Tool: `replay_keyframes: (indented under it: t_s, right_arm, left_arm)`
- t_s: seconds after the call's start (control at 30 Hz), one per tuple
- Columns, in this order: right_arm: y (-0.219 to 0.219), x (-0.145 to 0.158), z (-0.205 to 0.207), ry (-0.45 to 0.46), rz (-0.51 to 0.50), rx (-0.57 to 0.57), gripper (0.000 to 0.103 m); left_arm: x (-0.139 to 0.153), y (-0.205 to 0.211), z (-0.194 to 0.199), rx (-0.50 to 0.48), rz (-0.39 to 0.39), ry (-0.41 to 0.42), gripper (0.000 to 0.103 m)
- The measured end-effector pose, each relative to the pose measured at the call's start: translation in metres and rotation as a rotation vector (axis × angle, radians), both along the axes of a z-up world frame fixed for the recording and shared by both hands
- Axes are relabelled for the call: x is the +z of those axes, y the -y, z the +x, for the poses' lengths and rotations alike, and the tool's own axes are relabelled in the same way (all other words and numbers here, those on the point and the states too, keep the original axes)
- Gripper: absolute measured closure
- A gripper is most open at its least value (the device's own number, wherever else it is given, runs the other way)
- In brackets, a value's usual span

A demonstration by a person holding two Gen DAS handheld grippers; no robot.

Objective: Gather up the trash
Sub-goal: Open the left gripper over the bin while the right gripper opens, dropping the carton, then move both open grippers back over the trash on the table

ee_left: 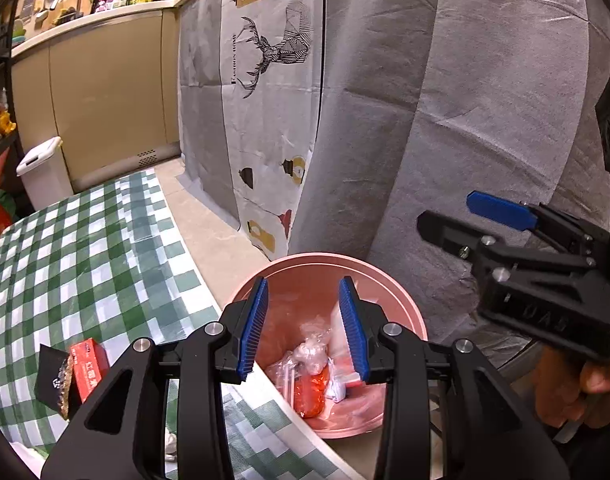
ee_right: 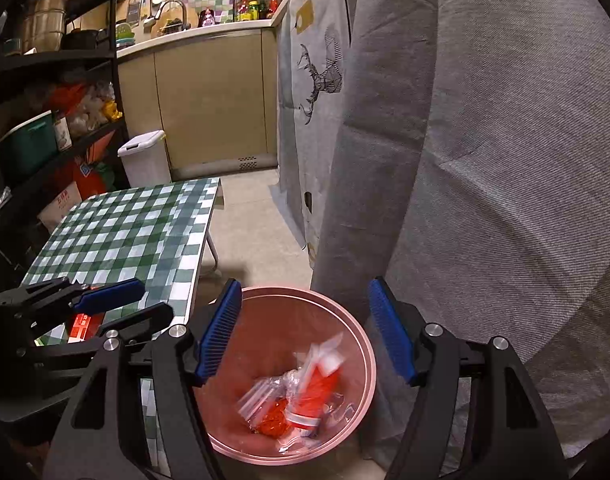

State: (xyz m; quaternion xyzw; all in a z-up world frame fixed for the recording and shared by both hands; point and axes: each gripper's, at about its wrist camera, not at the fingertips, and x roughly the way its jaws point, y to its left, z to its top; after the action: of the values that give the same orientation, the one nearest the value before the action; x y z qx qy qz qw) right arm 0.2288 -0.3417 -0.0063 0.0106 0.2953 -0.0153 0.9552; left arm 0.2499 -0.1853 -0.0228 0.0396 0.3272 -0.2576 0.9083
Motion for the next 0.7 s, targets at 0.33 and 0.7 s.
replay_keyframes:
  t_s: [0.33, 0.7]
  right_arm:
    - [-0.007, 0.026, -0.035, 0.114, 0.005, 0.012, 0.037]
    - [-0.068, 0.055, -0.094, 0.207, 0.012, 0.021, 0.039]
  left_arm:
    - [0.015, -0.043, -0.043, 0.111, -0.045, 0.060, 0.063]
    - [0.022, -0.114, -0.117, 0.220, -0.052, 0.177, 0.063]
